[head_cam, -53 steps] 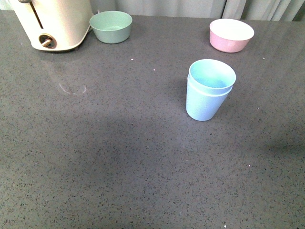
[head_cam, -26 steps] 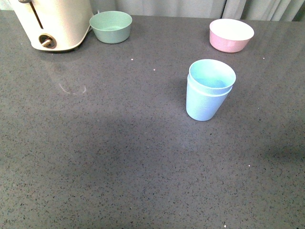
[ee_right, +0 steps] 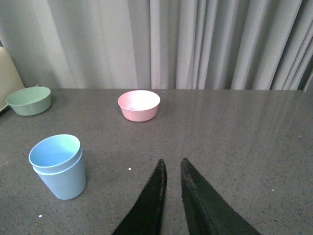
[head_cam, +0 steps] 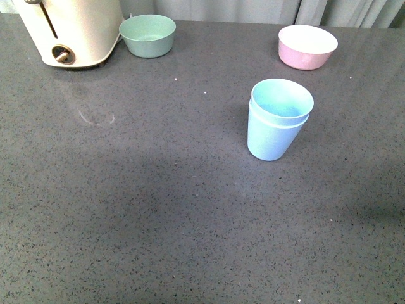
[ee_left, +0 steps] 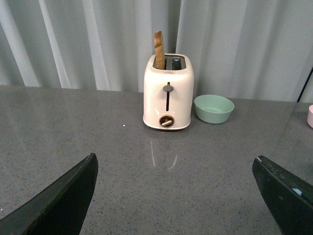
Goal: Stack blue cups with both arms
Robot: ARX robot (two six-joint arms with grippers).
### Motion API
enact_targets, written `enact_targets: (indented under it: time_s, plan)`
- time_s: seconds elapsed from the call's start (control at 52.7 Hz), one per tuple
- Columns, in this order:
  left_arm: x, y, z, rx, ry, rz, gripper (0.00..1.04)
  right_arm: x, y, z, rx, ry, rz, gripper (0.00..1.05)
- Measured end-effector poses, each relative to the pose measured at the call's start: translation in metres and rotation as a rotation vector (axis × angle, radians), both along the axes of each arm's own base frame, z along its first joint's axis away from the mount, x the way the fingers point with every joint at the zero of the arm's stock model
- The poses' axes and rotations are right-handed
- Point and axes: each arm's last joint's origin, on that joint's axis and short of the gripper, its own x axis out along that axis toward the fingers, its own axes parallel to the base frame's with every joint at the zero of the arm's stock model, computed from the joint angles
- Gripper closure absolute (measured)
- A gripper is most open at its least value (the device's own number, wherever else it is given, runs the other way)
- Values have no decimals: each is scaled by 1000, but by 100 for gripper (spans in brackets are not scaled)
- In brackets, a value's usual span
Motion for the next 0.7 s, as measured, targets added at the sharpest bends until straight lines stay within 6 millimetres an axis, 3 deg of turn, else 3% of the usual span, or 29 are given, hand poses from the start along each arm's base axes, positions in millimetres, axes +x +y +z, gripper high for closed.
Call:
enact_targets:
  time_s: [0.399, 0.702]
  plan:
    - [0, 0, 0, 0, 0, 0, 9, 0, 0, 0, 0, 0, 0, 8]
    - [0, 0, 0, 0, 0, 0, 9, 0, 0, 0, 1, 0, 0, 9]
